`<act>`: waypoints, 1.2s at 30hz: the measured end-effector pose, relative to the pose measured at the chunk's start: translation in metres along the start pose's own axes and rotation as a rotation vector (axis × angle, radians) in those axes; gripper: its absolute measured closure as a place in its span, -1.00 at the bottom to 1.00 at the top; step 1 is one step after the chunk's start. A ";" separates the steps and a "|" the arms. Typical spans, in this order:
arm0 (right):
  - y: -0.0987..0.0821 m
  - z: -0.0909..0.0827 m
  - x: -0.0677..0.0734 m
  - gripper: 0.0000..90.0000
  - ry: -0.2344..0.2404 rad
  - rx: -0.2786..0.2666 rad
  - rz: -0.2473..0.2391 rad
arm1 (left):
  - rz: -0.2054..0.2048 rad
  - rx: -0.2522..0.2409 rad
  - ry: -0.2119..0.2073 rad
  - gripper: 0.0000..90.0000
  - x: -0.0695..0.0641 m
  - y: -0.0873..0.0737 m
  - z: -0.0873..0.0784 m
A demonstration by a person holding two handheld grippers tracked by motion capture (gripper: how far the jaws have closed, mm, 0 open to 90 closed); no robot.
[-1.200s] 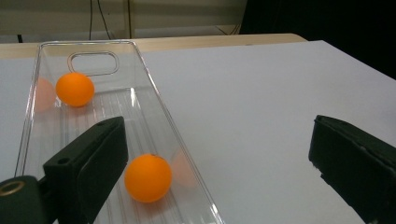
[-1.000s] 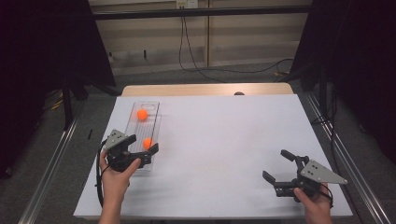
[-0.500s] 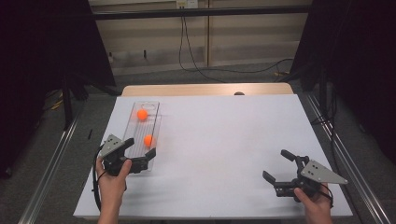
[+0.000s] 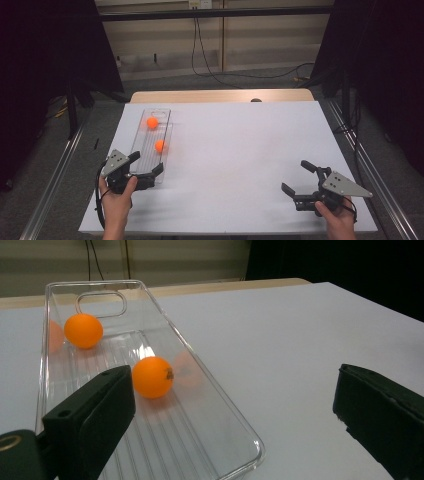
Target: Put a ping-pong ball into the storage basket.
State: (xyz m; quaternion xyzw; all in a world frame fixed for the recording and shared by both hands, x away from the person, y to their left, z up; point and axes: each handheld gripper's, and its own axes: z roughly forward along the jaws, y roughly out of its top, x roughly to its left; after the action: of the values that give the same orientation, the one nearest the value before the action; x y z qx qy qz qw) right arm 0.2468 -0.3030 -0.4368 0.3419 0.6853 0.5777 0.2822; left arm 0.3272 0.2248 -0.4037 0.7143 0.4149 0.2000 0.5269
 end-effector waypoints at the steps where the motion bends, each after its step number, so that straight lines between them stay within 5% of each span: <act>1: 0.000 0.000 0.000 -0.96 0.001 0.001 0.000 | 0.005 0.001 0.001 -0.92 0.000 -0.001 -0.001; 19: 0.000 0.001 0.000 -0.96 0.002 0.002 0.000 | 0.026 0.008 -0.008 -0.92 0.000 -0.011 -0.005; 36: 0.000 0.001 0.001 -0.96 0.005 0.003 -0.003 | -0.003 -0.033 -0.013 -0.92 0.005 -0.017 -0.012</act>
State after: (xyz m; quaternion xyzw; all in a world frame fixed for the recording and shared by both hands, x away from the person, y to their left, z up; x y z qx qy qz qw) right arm 0.2468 -0.3020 -0.4371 0.3397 0.6875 0.5771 0.2807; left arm 0.3146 0.2375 -0.4158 0.7063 0.4090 0.2015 0.5415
